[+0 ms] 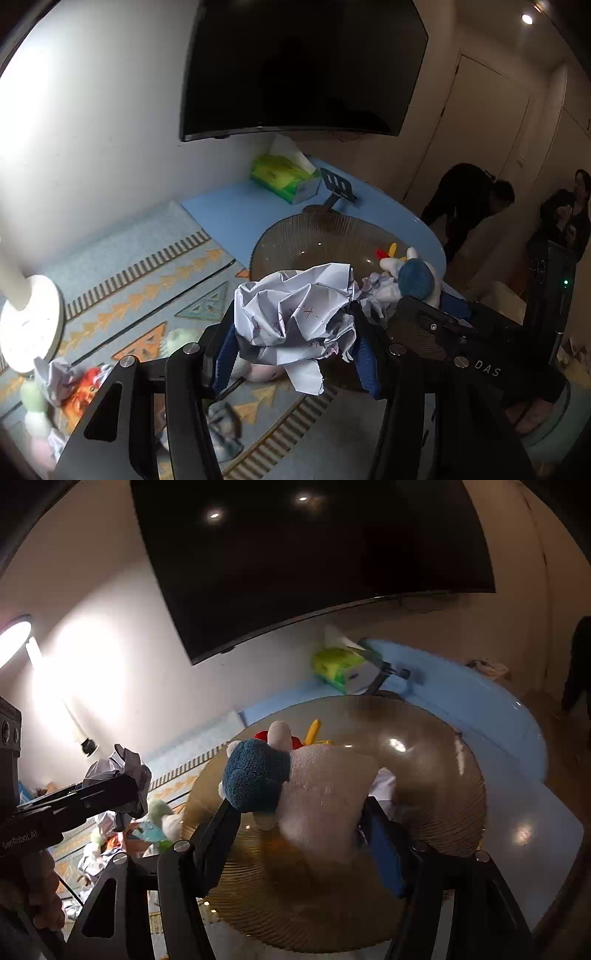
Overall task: Organize objects
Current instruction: 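Carry the plush and paper into the brown glass bowl while both grippers open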
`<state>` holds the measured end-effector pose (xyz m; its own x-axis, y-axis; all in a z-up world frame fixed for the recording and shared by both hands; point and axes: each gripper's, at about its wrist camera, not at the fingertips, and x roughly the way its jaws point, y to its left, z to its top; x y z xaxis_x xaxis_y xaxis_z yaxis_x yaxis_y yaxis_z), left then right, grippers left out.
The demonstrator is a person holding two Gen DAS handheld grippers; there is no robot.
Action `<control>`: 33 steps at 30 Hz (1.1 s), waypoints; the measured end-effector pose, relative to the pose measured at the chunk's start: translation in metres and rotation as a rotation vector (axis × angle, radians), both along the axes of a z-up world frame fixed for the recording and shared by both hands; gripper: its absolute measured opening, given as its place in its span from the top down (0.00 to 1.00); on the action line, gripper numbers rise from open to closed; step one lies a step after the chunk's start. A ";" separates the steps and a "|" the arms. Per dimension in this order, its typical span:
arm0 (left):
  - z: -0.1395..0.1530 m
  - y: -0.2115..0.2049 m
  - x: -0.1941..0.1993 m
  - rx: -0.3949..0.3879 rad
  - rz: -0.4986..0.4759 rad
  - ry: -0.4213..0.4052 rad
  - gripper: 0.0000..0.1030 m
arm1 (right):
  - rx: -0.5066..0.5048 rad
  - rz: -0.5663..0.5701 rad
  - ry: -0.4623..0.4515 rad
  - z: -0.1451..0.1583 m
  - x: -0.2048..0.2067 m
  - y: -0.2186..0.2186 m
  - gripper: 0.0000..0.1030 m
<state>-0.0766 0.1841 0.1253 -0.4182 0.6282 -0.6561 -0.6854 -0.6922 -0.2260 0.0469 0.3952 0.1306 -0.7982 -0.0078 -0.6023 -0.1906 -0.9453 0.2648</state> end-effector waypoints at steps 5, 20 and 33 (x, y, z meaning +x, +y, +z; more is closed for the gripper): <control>-0.020 0.037 -0.009 -0.014 0.002 -0.095 0.50 | -0.010 -0.100 -0.010 -0.007 0.006 0.026 0.35; -0.043 0.053 0.000 -0.076 -0.016 -0.106 0.17 | 0.058 -0.197 -0.006 -0.008 0.021 0.035 0.06; -0.005 -0.072 0.024 -0.038 0.281 -0.026 0.04 | 0.061 0.106 0.072 0.010 0.026 -0.045 0.03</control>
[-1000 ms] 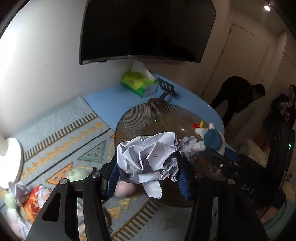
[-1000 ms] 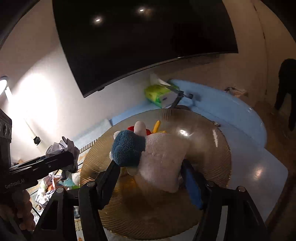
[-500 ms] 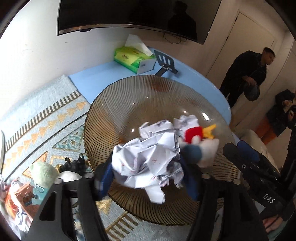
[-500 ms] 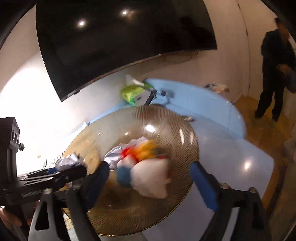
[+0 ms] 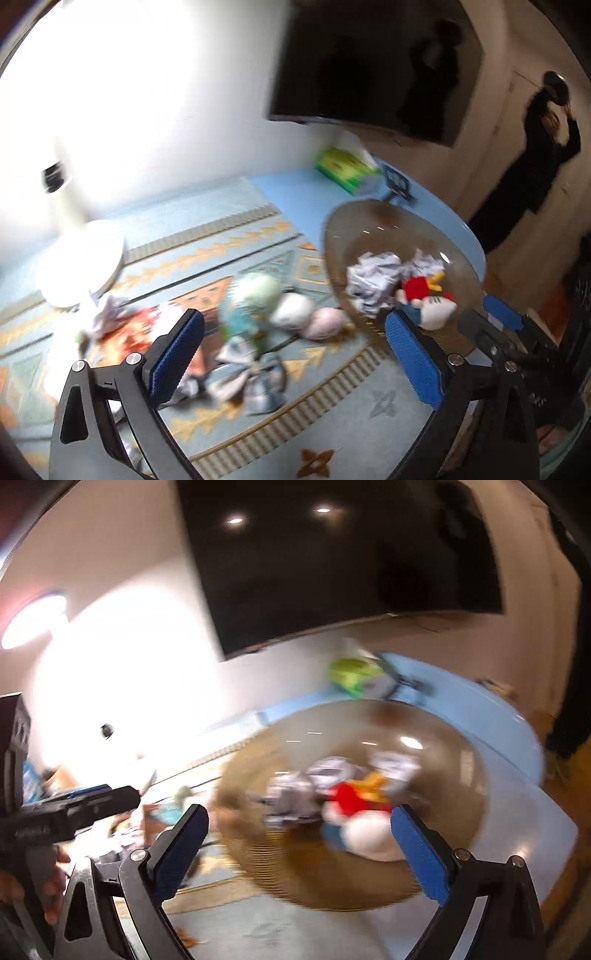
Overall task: Organize objects
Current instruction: 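Carry the plush and paper into the brown glass bowl while both grippers open, then move both open grippers back over the rug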
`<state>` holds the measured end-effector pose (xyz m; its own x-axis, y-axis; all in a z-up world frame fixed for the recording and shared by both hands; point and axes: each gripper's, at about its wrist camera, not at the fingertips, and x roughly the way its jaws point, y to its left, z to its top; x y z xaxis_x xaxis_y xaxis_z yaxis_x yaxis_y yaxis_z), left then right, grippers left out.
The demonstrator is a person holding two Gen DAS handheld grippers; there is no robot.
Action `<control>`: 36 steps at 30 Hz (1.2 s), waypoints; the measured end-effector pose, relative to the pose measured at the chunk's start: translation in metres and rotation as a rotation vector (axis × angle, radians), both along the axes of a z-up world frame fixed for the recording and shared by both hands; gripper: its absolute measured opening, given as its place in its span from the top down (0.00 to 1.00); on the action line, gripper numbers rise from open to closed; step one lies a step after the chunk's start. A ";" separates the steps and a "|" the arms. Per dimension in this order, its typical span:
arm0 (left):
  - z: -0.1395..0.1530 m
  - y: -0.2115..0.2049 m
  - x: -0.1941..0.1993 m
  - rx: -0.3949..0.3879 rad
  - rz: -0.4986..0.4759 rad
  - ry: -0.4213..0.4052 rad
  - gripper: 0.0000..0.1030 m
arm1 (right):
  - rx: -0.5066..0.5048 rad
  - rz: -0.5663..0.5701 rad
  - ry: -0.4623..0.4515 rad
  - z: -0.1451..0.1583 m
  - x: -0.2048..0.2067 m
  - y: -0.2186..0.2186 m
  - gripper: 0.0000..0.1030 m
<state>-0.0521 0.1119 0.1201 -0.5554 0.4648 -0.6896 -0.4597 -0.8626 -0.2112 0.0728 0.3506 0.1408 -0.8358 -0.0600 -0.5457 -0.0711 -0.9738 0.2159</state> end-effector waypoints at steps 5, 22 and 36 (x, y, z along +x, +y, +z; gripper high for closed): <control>-0.010 -0.050 0.009 -0.009 0.164 -0.050 0.04 | 0.029 0.169 0.009 0.004 -0.003 -0.049 0.00; -0.064 -0.141 0.049 -0.119 0.400 -0.162 0.04 | 0.090 0.422 -0.262 -0.054 0.002 -0.135 0.00; -0.052 -0.201 0.060 -0.027 0.606 -0.121 0.05 | 0.082 0.452 -0.287 -0.059 -0.007 -0.151 0.00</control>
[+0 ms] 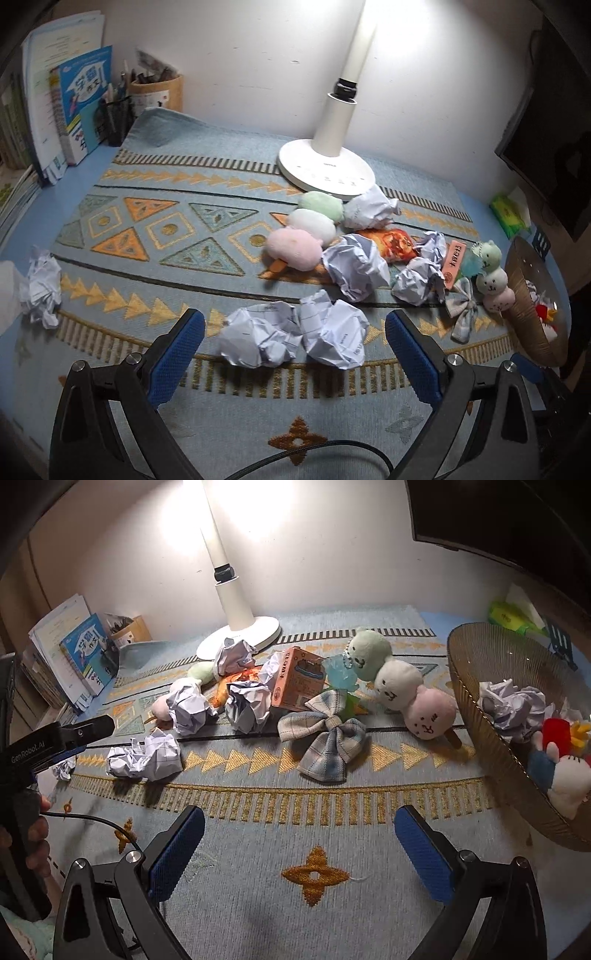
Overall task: Organize objects
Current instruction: 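Move both open grippers back over the rug, then grasp a crumpled paper ball with the left gripper while the right grasps a printed crumpled sheet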
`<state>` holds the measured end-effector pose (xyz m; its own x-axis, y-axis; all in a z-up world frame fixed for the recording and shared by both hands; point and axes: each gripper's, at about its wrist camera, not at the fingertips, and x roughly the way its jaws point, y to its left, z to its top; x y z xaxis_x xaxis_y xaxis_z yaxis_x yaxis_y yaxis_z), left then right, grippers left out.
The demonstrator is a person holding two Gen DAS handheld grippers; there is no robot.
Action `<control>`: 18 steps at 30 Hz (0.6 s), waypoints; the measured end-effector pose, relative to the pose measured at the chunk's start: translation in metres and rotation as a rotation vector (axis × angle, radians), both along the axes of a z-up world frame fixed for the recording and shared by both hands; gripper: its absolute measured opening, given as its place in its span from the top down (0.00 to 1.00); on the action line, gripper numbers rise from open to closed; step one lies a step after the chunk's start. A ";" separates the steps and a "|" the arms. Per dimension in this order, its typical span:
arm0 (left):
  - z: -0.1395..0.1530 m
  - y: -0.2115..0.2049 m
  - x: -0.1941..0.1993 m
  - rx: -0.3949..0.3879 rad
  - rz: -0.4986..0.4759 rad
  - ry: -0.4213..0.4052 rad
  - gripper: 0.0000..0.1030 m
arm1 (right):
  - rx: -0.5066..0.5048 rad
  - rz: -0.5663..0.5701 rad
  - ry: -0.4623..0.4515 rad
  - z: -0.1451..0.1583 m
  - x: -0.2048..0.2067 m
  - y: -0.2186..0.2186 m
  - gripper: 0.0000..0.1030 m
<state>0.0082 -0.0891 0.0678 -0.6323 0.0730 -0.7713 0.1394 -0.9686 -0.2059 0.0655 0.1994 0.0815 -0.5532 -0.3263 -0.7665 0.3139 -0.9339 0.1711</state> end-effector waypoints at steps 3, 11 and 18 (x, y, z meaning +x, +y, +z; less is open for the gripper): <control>-0.004 -0.016 0.003 0.025 0.056 -0.011 0.06 | 0.001 0.057 0.004 0.001 -0.006 -0.014 0.00; -0.024 -0.040 0.002 0.090 0.110 -0.060 0.11 | -0.007 0.232 0.052 0.007 -0.022 -0.077 0.00; -0.047 -0.030 -0.015 0.093 0.040 -0.114 0.30 | 0.029 0.358 0.060 -0.008 -0.030 -0.125 0.00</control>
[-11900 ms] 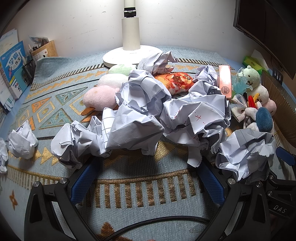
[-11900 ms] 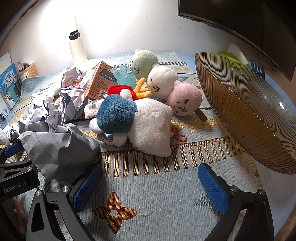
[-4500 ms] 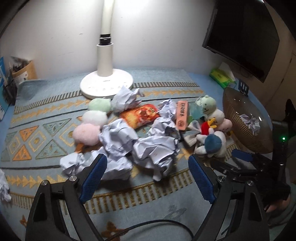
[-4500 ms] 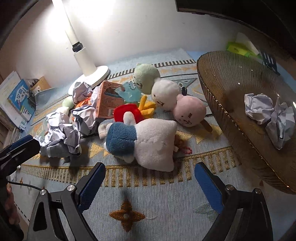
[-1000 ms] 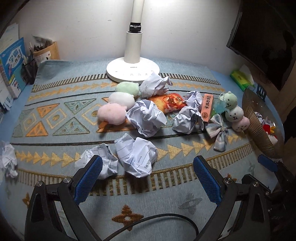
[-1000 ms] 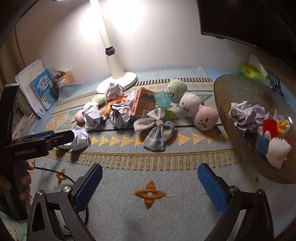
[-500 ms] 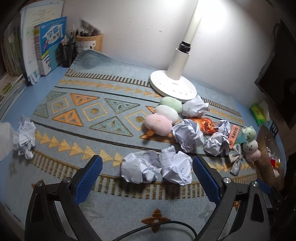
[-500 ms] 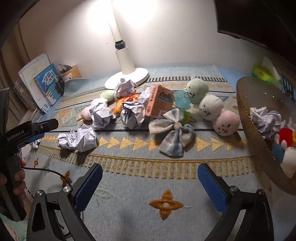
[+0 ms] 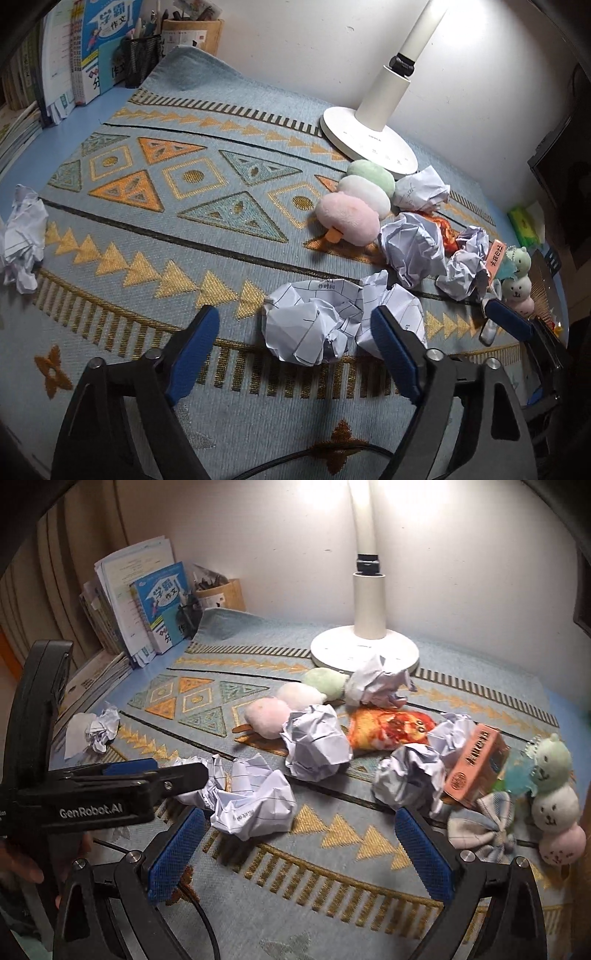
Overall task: Organize objects
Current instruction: 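Grasp a crumpled paper ball with the left gripper while the right grasps a printed crumpled sheet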
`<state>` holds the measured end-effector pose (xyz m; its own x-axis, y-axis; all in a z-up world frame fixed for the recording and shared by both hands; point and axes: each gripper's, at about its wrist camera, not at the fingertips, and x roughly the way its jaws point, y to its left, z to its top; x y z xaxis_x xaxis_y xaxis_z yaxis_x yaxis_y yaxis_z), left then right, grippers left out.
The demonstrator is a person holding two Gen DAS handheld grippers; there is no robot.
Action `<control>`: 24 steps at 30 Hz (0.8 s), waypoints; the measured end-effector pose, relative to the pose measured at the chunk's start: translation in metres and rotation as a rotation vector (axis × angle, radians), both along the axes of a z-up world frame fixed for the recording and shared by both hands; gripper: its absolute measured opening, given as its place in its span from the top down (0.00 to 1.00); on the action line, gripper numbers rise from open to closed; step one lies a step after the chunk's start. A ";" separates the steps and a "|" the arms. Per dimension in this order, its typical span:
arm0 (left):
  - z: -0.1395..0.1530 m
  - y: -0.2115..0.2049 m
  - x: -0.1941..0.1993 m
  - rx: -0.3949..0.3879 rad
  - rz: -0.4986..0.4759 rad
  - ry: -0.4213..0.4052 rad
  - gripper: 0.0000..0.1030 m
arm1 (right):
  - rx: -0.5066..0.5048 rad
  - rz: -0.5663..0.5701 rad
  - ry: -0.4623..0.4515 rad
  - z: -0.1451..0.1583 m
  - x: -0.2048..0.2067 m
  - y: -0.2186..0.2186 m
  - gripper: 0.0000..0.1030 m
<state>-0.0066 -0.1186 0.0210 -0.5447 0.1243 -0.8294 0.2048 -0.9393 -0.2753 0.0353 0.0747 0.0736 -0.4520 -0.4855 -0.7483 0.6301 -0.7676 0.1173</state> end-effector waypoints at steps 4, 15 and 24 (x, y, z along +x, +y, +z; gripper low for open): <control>-0.005 0.002 -0.002 -0.016 -0.019 0.015 0.54 | 0.045 0.041 0.000 -0.013 -0.003 -0.018 0.00; -0.005 -0.018 0.008 0.038 0.063 0.033 0.58 | 0.024 0.070 -0.049 -0.031 -0.012 -0.040 0.15; 0.007 -0.023 0.016 0.054 0.089 0.058 0.58 | -0.100 0.075 0.009 -0.008 -0.006 -0.015 0.48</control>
<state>0.0098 -0.1411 0.0277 -0.6023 0.1165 -0.7897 0.2693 -0.9016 -0.3385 0.0295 0.0595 0.0652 -0.4179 -0.5901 -0.6907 0.6866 -0.7031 0.1852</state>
